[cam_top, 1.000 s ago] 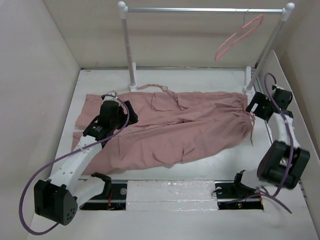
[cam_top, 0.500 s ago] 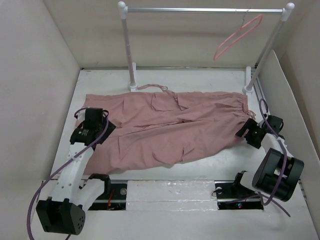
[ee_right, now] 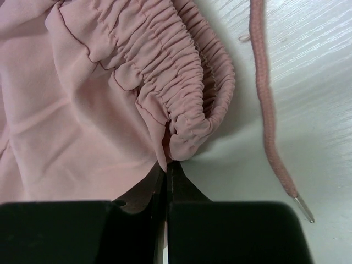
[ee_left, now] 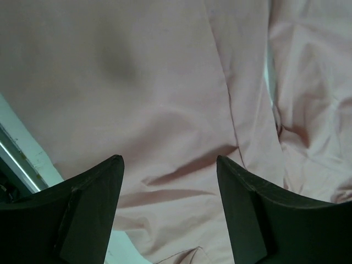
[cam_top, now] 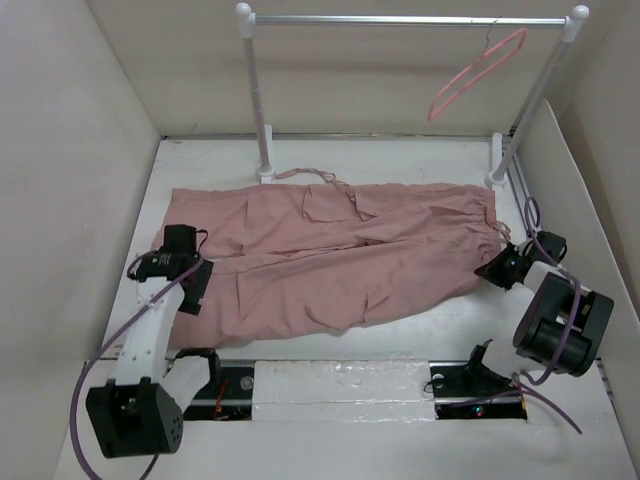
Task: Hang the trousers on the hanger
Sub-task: Fold the trousers at the center of the board.
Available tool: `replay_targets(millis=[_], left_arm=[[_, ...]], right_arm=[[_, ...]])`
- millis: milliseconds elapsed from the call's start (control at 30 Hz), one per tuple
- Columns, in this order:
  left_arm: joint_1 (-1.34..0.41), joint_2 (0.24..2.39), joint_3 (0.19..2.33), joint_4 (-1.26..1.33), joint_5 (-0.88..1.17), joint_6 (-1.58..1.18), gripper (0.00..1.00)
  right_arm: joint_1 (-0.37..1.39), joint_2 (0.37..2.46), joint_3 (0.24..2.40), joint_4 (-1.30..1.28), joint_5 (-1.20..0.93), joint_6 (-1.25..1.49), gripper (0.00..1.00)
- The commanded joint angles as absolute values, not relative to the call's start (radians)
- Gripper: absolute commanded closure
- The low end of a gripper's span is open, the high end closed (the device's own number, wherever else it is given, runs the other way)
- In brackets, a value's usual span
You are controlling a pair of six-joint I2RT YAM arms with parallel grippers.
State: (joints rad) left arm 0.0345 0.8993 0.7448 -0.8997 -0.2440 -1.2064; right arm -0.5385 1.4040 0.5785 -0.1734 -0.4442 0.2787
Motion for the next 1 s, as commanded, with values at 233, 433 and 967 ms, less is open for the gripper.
replay_targets(millis=[233,433,967], left_arm=[[0.475,1.091,0.911,-1.003,-0.302,-0.935,0.37],[0.565,1.215,0.914,-1.003,-0.333,-0.897,0.35],[0.724,1.443,0.853,-0.94,-0.256,-0.848,0.32]], right_arm=[[-0.534,1.477,0.612,-0.147,-0.554,0.356,1.0],[-0.505,1.485,0.653,-0.135,-0.529,0.403,1.0],[-0.495,1.488,0.742,-0.135,-0.457,0.367,1.0]])
